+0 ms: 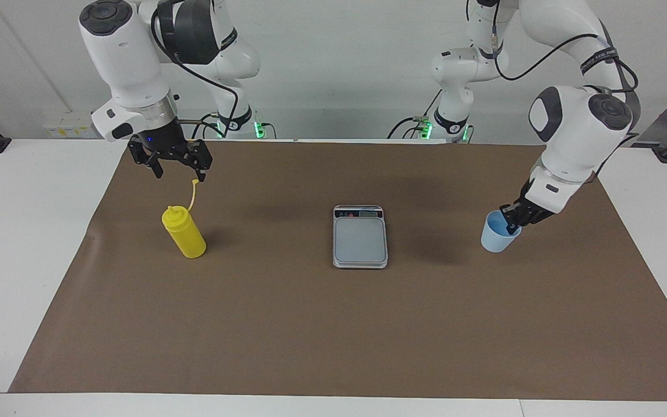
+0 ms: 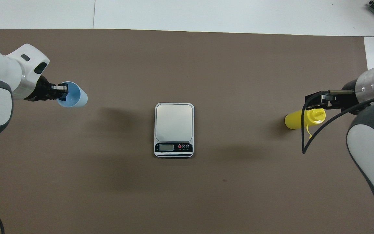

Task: Pour seasoning into cup on scale with both arms
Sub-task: 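Carry the blue cup onto the scale and release it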

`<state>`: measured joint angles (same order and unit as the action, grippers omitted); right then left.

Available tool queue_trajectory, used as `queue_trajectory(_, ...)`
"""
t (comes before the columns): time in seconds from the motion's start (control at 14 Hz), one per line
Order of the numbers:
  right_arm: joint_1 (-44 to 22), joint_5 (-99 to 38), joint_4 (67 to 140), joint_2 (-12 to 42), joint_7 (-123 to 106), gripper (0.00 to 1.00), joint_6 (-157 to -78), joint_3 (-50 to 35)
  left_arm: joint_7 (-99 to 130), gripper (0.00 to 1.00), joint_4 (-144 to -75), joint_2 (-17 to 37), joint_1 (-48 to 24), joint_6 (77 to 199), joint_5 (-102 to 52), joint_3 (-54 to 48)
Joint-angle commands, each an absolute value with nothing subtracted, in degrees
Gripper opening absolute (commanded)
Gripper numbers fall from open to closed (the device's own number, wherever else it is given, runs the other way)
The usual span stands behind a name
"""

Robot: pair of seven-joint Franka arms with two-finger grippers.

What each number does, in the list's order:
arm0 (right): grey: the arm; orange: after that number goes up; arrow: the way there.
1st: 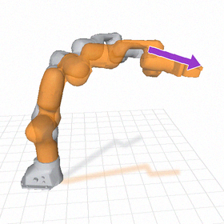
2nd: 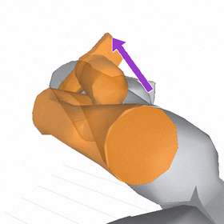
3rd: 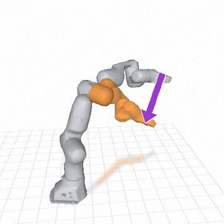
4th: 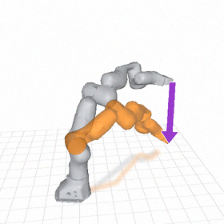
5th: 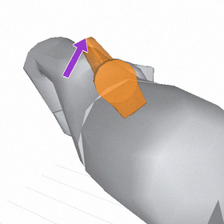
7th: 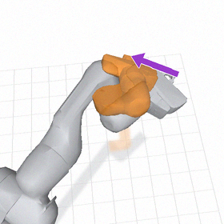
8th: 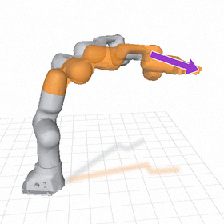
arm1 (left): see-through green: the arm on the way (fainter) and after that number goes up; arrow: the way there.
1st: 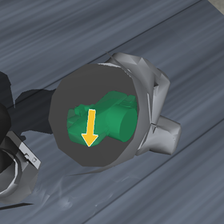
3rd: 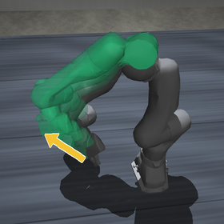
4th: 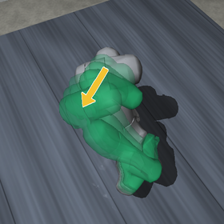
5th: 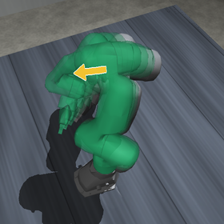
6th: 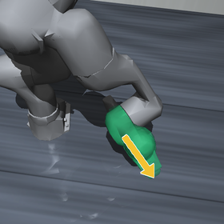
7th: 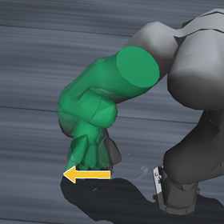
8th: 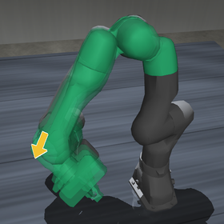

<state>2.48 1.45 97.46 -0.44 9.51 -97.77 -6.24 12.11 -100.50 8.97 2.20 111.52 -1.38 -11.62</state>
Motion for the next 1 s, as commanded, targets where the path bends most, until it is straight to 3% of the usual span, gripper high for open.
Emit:
queue_trajectory(0.0, 3.1, 0.5, 97.5, -0.8, 8.4, 1.0, -97.3, -6.4, 20.6, 0.0, -96.9, 12.0, -5.9, 109.7, -0.9, -10.9)
queue_trajectory(0.36, 3.1, 0.5, 97.5, -0.8, 8.3, 1.0, -97.4, -6.4, 31.2, 0.0, -98.8, 12.7, -16.9, 114.3, -1.9, -11.0)
queue_trajectory(0.5, 3.1, 0.5, 97.5, -0.8, 8.3, 1.0, -97.4, -6.4, 35.3, 0.0, -98.6, 15.3, -20.5, 117.4, -1.9, -10.9)
queue_trajectory(0.93, 3.0, 0.5, 97.5, -0.8, 7.8, 1.0, -97.6, -6.4, 37.5, 0.0, -99.8, 18.5, -23.4, 121.5, -1.8, -11.0)
